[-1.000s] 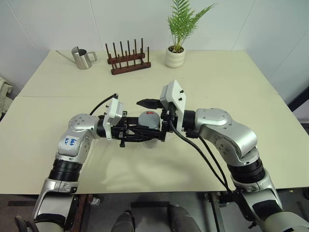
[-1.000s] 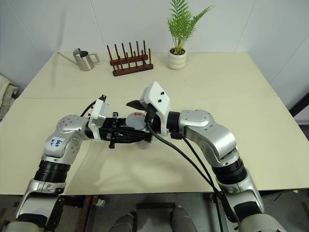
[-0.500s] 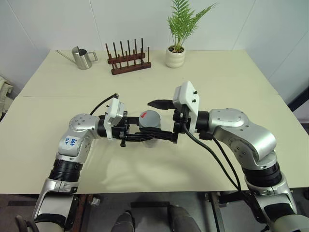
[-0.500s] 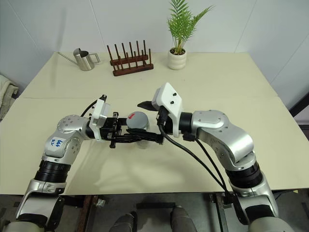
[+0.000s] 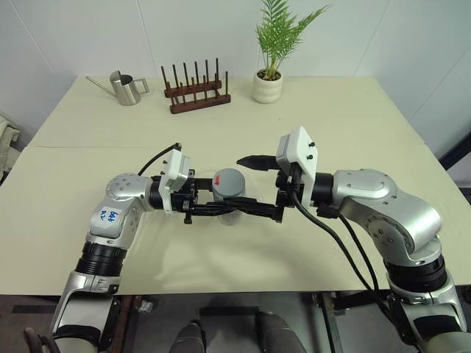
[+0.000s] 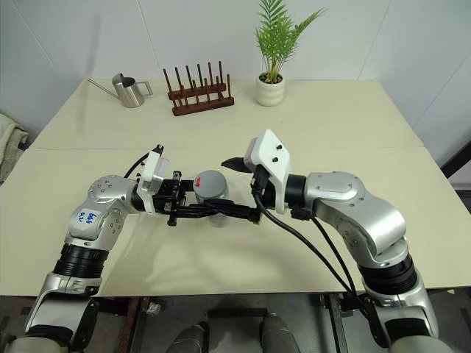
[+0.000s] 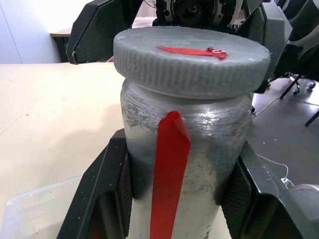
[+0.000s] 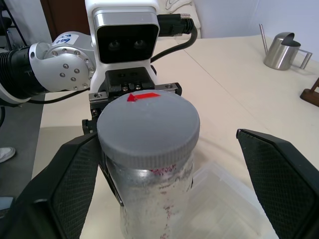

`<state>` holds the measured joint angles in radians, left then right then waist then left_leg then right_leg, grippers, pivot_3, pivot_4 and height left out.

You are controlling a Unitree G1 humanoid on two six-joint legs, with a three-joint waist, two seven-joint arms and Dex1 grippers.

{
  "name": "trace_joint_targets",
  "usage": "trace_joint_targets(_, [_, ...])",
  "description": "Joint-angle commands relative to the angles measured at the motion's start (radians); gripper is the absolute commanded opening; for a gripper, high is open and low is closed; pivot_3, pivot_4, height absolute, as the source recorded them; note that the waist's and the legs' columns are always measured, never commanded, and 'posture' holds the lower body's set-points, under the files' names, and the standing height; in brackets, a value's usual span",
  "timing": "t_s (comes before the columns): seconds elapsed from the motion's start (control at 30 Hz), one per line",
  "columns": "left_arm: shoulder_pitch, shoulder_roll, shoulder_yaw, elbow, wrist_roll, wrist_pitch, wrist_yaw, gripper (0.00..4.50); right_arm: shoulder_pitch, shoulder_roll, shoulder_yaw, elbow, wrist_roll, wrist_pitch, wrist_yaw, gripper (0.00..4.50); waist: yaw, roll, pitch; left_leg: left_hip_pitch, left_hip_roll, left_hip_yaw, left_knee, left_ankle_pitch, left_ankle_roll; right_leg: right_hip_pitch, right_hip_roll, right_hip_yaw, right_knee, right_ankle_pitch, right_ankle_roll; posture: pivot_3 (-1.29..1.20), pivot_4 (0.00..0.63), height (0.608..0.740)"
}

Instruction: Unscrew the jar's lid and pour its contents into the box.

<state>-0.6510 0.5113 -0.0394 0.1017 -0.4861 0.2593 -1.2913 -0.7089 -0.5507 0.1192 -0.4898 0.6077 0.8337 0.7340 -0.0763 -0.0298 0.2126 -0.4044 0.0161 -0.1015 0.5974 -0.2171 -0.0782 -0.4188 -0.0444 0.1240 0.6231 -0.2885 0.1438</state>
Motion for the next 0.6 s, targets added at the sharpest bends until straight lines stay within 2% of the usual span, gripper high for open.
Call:
trace_joint_targets(0.03, [-0.009,-0.001,0.002,-0.014,-0.01,-0.019,-0.023,1.88,0.011,-0.028,-0.055,-0.043,0.009,0.009,-0.022,4.47,0.001,0.0,0.0,0.0,0.0,0.0,0.0,0.0,0.0,0.0,0.0,0.0,0.0,0.0,0.0,0.0,0.15,0.74])
trace_joint_targets(0.6, [-0.012,-0.004,0.005,-0.006,-0.006,-0.015,-0.023,1.88,0.052,-0.133,-0.125,-0.118,0.105,0.071,0.007,4.47,0.016,0.0,0.0,0.0,0.0,0.0,0.0,0.0,0.0,0.0,0.0,0.0,-0.001,0.0,0.0,0.0,0.15,0.74])
